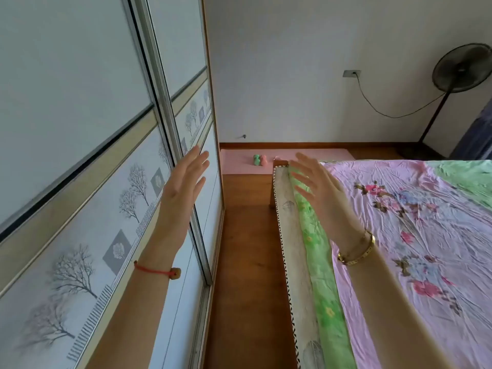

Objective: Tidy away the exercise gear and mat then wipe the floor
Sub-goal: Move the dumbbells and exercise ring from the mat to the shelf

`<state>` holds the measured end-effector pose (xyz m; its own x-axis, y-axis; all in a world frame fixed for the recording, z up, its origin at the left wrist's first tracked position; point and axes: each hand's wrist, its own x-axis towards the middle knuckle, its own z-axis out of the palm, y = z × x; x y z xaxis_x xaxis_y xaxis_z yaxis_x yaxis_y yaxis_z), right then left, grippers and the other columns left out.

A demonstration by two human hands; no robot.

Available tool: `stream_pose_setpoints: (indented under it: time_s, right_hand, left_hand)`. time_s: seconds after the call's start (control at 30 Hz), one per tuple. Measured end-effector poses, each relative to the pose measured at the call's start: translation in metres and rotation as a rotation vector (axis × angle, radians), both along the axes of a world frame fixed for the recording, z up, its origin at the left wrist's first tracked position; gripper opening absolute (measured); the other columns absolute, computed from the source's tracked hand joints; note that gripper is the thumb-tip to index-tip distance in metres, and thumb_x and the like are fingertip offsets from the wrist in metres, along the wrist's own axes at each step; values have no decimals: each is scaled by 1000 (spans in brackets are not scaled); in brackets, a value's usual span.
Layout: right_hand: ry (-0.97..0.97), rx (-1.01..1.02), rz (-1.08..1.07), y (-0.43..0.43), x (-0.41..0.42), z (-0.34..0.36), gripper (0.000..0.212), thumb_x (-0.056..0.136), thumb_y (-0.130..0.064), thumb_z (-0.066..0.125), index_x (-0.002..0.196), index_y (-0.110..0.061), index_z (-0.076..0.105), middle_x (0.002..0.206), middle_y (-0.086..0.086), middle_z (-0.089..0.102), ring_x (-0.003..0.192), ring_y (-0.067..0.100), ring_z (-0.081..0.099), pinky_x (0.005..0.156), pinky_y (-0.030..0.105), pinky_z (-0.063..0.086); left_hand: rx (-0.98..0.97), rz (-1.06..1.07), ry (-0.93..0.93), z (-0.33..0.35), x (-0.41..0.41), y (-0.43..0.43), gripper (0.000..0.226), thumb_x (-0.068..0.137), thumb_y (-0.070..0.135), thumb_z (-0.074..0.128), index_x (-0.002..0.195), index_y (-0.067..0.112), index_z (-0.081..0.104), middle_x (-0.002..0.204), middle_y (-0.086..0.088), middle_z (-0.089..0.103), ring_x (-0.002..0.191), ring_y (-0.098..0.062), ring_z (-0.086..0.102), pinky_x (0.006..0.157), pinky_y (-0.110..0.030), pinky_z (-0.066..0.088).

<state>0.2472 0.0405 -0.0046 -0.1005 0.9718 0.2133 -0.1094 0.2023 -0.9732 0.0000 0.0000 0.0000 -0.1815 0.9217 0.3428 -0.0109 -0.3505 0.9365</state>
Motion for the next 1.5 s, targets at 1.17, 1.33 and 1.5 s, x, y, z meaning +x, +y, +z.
stream_pose_setpoints:
  time_s: [1.17, 1.33, 1.5]
  right_hand:
    - [-3, -138, 37, 485, 10, -61, 43, 104, -39, 34, 139, -23, 53, 135, -4, 61, 126, 13, 56, 110, 40, 42]
    - [-16, -153, 26, 559, 7, -75, 47, 100, -45, 36, 137, -24, 53, 135, -4, 61, 126, 11, 56, 112, 44, 40]
    - [-39, -161, 17, 652, -7, -86, 46, 102, -43, 34, 139, -22, 52, 136, -3, 60, 127, 14, 55, 112, 45, 40]
  left_hand:
    - [-182, 77, -80, -46, 21, 467, 43, 104, 33, 49, 147, 27, 48, 141, 13, 60, 132, 0, 52, 119, -36, 35]
    - [-185, 73, -46, -54, 14, 546, 44, 105, 31, 47, 148, 26, 46, 143, 12, 58, 133, 0, 52, 119, -35, 36]
    - [-181, 46, -33, -63, 0, 643, 46, 104, 33, 49, 149, 25, 45, 146, 10, 55, 135, -1, 49, 118, -34, 37]
